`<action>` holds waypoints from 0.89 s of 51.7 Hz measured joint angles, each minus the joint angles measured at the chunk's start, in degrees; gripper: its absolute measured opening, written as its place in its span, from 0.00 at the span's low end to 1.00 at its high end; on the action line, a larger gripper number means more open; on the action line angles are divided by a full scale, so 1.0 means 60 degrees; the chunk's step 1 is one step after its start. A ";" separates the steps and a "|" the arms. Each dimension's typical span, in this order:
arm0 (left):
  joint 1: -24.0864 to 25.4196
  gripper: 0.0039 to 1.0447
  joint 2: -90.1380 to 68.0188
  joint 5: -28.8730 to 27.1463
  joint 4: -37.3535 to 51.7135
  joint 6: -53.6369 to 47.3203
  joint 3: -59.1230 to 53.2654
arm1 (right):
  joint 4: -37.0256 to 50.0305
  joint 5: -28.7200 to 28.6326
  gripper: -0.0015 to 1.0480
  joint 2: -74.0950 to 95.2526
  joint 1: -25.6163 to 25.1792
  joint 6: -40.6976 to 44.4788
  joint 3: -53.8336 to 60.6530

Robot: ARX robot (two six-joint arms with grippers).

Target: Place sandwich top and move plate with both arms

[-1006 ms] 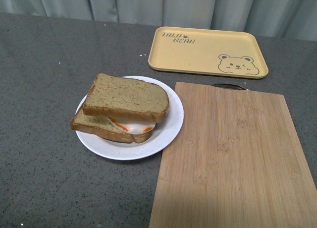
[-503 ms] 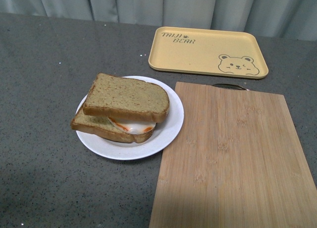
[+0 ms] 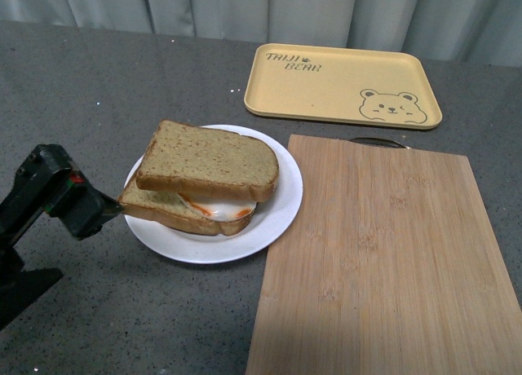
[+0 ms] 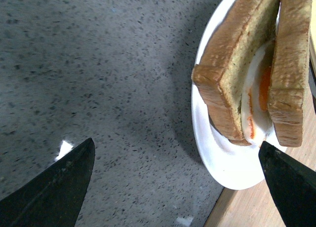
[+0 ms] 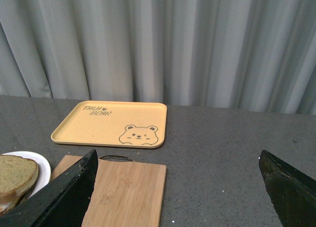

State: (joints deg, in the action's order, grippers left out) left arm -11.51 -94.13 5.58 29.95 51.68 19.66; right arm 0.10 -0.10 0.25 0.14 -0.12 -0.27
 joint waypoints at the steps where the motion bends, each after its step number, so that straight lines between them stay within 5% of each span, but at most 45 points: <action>1: -0.0066 0.94 -0.0102 -0.0004 0.0011 0.0033 0.0077 | 0.0000 0.0000 0.91 0.0000 0.0000 0.0004 0.0000; 27: -0.1020 0.94 -0.1705 -0.0179 0.0805 0.1883 0.0889 | 0.0000 0.0000 0.91 0.0000 0.0000 0.0000 0.0000; 46: -0.1494 0.36 -0.2484 -0.0182 0.0623 0.2448 0.1581 | 0.0000 0.0000 0.91 0.0000 0.0000 0.0000 0.0000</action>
State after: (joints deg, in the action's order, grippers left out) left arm -20.47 -109.03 4.49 33.69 66.37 29.15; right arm 0.10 -0.10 0.25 0.14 -0.12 -0.27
